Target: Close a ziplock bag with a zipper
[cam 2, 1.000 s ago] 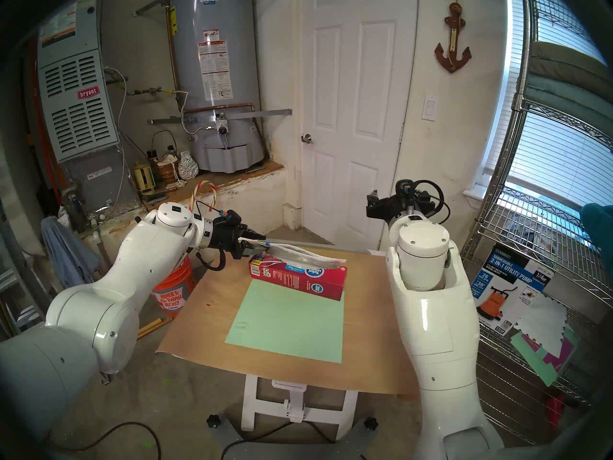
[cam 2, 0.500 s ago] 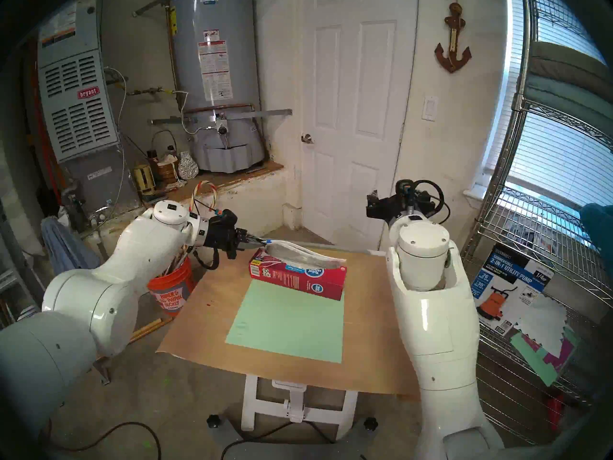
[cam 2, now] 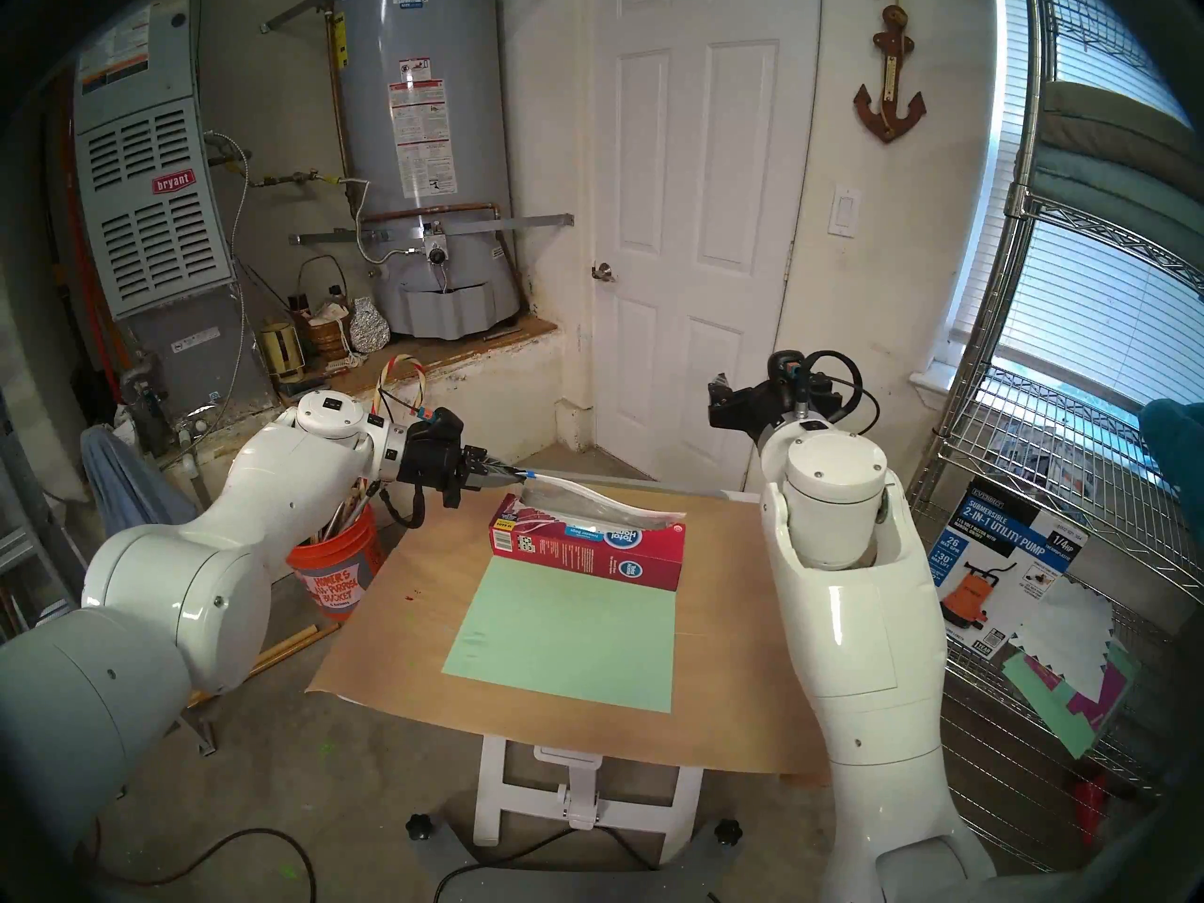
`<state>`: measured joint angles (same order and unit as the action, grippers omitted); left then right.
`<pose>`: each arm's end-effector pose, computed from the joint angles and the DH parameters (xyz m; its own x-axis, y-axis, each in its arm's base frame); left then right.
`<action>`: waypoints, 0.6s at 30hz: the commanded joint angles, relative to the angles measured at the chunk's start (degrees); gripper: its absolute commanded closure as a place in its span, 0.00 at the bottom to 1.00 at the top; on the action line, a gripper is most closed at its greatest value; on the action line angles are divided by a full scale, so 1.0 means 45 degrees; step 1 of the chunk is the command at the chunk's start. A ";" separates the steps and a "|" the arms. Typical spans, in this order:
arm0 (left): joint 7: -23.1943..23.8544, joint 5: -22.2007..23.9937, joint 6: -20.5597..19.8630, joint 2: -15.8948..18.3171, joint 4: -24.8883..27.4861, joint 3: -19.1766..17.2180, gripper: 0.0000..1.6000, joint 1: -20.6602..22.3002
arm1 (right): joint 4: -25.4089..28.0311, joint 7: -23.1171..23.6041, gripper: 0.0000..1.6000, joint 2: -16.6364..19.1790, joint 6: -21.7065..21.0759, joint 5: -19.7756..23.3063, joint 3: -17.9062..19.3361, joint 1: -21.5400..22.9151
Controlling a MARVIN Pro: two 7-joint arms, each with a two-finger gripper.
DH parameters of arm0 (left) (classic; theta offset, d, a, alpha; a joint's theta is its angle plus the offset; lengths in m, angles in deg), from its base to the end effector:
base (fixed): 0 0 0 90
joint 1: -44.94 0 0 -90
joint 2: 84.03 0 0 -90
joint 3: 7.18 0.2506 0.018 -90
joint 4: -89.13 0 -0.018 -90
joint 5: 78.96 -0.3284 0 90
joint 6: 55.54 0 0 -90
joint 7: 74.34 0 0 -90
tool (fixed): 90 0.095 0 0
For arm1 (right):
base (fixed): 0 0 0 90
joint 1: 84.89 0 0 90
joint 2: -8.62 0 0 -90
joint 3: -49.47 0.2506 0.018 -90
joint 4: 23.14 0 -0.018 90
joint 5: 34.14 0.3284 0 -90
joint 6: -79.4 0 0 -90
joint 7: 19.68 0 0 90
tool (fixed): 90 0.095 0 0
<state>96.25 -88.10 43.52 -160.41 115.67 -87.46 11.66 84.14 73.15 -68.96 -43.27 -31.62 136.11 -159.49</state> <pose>0.5568 0.0219 -0.2141 0.0078 -0.4176 0.9086 -0.9712 -0.2196 -0.0926 0.4643 -0.0107 -0.0770 0.0067 0.1863 0.9825 0.0723 -0.9800 0.1854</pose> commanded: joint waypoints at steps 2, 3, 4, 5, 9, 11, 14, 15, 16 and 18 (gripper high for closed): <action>0.0490 0.0290 0.0080 0.0114 0.0460 -0.0220 1.00 -0.0152 | 0.0583 0.1697 0.00 0.0680 -0.0349 0.0933 -0.1235 0.1180; 0.0553 0.0306 0.0088 0.0124 0.0488 -0.0249 1.00 -0.0207 | 0.0591 0.1963 0.00 0.0813 -0.0403 0.1059 -0.1514 0.1282; 0.0634 0.0331 0.0097 0.0142 0.0544 -0.0279 1.00 -0.0272 | 0.0588 0.2280 0.00 0.0895 -0.0536 0.1195 -0.1689 0.1392; 0.0681 0.0337 0.0108 0.0163 0.0562 -0.0294 1.00 -0.0332 | 0.0631 0.2471 0.00 0.0980 -0.0664 0.1218 -0.1979 0.1480; 0.0804 0.0354 0.0149 0.0250 0.0668 -0.0377 1.00 -0.0510 | 0.0848 0.3540 0.00 0.1385 -0.0905 0.1385 -0.3063 0.1662; 0.0862 0.0378 0.0168 0.0286 0.0745 -0.0432 1.00 -0.0550 | 0.0961 0.3851 0.00 0.1538 -0.1065 0.1475 -0.3572 0.1710; 0.0980 0.0438 0.0182 0.0325 0.0977 -0.0520 1.00 -0.0634 | 0.0916 0.4783 0.00 0.1869 -0.1251 0.1487 -0.4216 0.2074; 0.0980 0.0449 0.0198 0.0334 0.1054 -0.0545 1.00 -0.0665 | 0.0819 0.5002 0.00 0.1949 -0.1313 0.1468 -0.4442 0.2260; 0.0980 0.0449 0.0198 0.0334 0.1054 -0.0545 1.00 -0.0665 | 0.0819 0.5002 0.00 0.1949 -0.1313 0.1468 -0.4442 0.2260; 0.0980 0.0478 0.0184 0.0350 0.1223 -0.0601 1.00 -0.0750 | 0.0641 0.5380 0.00 0.1984 -0.1381 0.1572 -0.4760 0.2557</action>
<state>100.19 -87.16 44.51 -159.31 118.23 -89.14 8.19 86.64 92.08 -62.40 -48.73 -25.46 120.54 -153.48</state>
